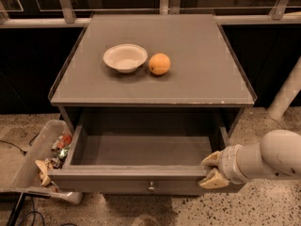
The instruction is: Open top drawer
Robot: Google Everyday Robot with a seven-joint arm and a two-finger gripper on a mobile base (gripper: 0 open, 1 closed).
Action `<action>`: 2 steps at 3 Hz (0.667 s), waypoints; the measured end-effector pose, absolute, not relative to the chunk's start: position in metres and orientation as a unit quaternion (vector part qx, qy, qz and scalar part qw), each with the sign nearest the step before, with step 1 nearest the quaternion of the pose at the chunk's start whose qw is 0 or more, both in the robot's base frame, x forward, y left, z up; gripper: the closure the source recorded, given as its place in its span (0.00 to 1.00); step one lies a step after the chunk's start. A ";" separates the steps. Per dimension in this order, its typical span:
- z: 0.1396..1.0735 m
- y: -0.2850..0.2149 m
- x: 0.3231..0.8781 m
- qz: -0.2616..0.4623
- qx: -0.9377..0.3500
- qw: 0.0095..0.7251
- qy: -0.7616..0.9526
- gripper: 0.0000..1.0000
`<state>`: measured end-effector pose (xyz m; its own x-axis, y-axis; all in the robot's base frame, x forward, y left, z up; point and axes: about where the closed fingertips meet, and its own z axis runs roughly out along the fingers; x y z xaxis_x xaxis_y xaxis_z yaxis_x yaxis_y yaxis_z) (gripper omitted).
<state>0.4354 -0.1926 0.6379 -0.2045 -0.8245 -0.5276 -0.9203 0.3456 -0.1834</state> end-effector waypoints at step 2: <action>0.638 -0.193 0.435 0.086 -0.566 0.279 0.771 0.35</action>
Offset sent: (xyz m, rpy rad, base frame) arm 0.0000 0.0000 0.0000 0.0000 0.0000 0.0000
